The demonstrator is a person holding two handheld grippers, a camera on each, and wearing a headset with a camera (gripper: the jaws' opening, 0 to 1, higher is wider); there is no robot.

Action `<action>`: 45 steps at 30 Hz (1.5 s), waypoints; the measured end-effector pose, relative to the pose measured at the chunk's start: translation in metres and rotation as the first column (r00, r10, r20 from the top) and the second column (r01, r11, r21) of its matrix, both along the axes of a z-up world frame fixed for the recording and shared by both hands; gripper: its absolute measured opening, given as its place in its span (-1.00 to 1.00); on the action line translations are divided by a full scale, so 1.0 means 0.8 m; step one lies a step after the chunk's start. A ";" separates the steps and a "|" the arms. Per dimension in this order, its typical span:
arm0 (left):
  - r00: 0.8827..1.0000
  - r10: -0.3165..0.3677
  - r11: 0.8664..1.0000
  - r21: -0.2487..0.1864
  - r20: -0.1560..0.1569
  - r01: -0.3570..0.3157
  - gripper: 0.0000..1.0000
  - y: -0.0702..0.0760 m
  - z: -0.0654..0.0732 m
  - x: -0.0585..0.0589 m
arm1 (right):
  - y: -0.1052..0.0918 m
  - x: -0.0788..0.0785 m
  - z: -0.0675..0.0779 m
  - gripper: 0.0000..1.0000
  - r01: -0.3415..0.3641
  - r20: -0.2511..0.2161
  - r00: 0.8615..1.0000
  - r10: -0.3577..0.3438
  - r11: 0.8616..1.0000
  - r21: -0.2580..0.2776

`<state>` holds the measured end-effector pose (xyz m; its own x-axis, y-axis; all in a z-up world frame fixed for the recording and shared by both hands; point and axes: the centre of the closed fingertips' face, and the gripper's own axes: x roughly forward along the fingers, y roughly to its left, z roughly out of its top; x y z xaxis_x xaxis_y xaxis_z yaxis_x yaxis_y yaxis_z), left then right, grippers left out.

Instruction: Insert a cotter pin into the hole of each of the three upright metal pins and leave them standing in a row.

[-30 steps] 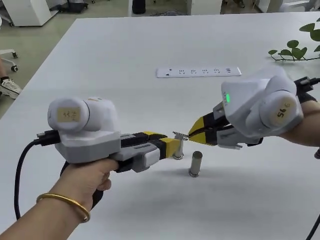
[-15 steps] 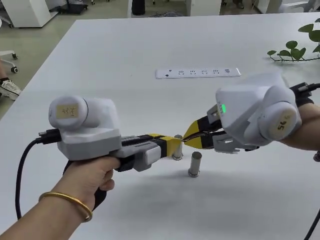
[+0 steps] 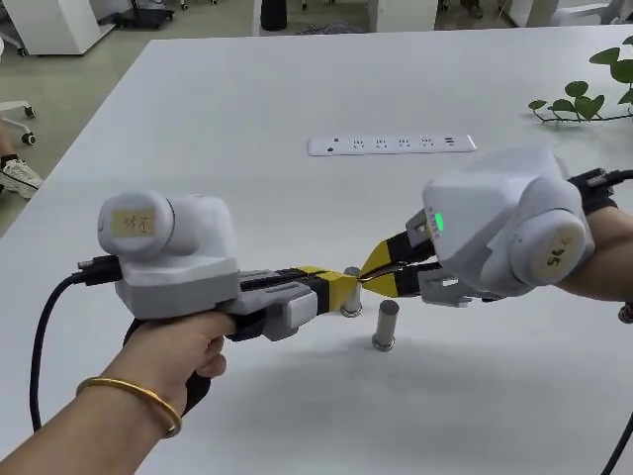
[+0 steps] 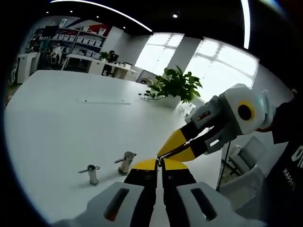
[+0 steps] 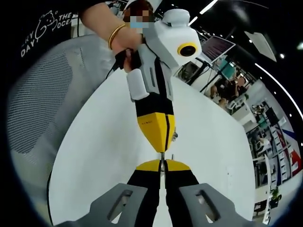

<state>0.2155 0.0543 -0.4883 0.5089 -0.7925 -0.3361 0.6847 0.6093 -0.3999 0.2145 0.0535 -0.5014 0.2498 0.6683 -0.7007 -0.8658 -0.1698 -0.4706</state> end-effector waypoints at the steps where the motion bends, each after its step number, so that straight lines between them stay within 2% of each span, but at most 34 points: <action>1: 1.000 0.001 1.000 0.002 0.004 -0.001 -1.00 -0.001 0.000 -0.001 | 0.000 0.000 0.000 -1.00 0.002 0.000 1.000 -0.002 1.000 0.001; 5: 0.999 -0.002 1.000 0.010 0.033 0.002 -1.00 0.001 0.002 0.001 | 0.001 0.002 0.002 -1.00 0.019 -0.014 1.000 -0.018 1.000 0.024; 6: 0.999 -0.006 1.000 0.012 0.040 0.006 -1.00 0.001 0.003 0.001 | 0.001 0.001 0.002 -1.00 0.024 -0.033 0.999 -0.023 0.999 0.031; 7: 0.999 -0.011 1.000 0.016 0.046 0.011 -1.00 0.000 0.003 0.000 | 0.001 -0.002 0.000 -1.00 0.061 -0.094 0.994 -0.056 0.997 0.049; 9: 0.998 -0.020 1.000 0.026 0.061 0.018 -1.00 0.000 0.003 -0.001 | 0.000 0.000 0.002 -1.00 0.077 -0.119 0.991 -0.068 0.994 0.074; 11: 0.997 -0.026 0.999 0.028 0.070 0.025 -1.00 0.001 0.003 -0.002 | -0.001 -0.001 0.001 -1.00 0.114 -0.168 0.981 -0.097 0.989 0.097; 13: 0.997 -0.028 0.999 0.023 0.073 0.027 -1.00 0.001 0.003 -0.003 | -0.002 -0.002 0.002 -1.00 0.151 -0.221 0.968 -0.121 0.981 0.124; 16: 0.997 -0.027 0.999 0.031 0.077 0.025 -1.00 0.004 0.000 -0.003 | -0.005 0.001 -0.001 -1.00 0.193 -0.274 0.950 -0.149 0.971 0.141; 20: 0.995 -0.037 0.999 0.032 0.088 0.034 -1.00 0.010 -0.002 -0.006 | -0.010 -0.003 -0.001 -0.93 0.281 -0.388 0.900 -0.200 0.946 0.164; 23: 0.995 -0.041 0.999 0.033 0.096 0.038 -1.00 0.014 -0.003 -0.008 | -0.011 -0.007 -0.002 -0.87 0.345 -0.487 0.845 -0.221 0.921 0.181; 24: 0.994 -0.046 0.999 0.029 0.099 0.043 -1.00 0.015 -0.003 -0.009 | -0.011 -0.010 -0.001 -0.86 0.370 -0.527 0.820 -0.224 0.910 0.189; 26: 0.993 -0.057 0.998 0.023 0.103 0.055 -1.00 0.016 -0.003 -0.012 | -0.011 -0.014 -0.002 -0.84 0.399 -0.581 0.783 -0.223 0.896 0.193; 27: 0.992 -0.063 0.998 0.021 0.106 0.061 -1.00 0.016 -0.003 -0.014 | -0.011 -0.017 -0.002 -0.83 0.416 -0.612 0.760 -0.220 0.888 0.198; 32: 0.989 -0.085 0.996 0.008 0.121 0.085 -1.00 0.018 -0.001 -0.021 | -0.014 -0.022 -0.002 -0.81 0.468 -0.704 0.682 -0.198 0.858 0.211; 33: 0.988 -0.088 0.996 0.006 0.124 0.088 -1.00 0.018 -0.001 -0.021 | -0.015 -0.022 -0.001 -0.81 0.485 -0.724 0.661 -0.194 0.848 0.215; 36: 0.987 -0.098 0.995 0.001 0.130 0.099 -1.00 0.018 0.000 -0.024 | -0.016 -0.027 0.001 -0.82 0.491 -0.762 0.627 -0.161 0.841 0.227; 38: 0.984 -0.114 0.993 -0.012 0.138 0.117 -1.00 0.017 0.003 -0.027 | -0.015 -0.032 0.003 -0.82 0.494 -0.789 0.599 -0.136 0.838 0.231; 39: 0.981 -0.129 0.991 -0.021 0.143 0.133 -1.00 0.015 0.006 -0.030 | -0.016 -0.033 0.003 -0.81 0.496 -0.794 0.594 -0.130 0.836 0.235; 40: 0.980 -0.134 0.990 -0.023 0.147 0.139 -1.00 0.014 0.007 -0.031 | -0.016 -0.036 0.003 -0.81 0.489 -0.798 0.591 -0.120 0.839 0.236; 43: 0.978 -0.151 0.987 -0.028 0.145 0.157 -1.00 0.012 0.008 -0.036 | -0.013 -0.045 0.007 -0.81 0.483 -0.824 0.562 -0.076 0.839 0.252; 45: 0.976 -0.166 0.985 -0.033 0.143 0.172 -1.00 0.010 0.008 -0.040 | -0.012 -0.047 0.008 -0.81 0.482 -0.830 0.554 -0.067 0.839 0.254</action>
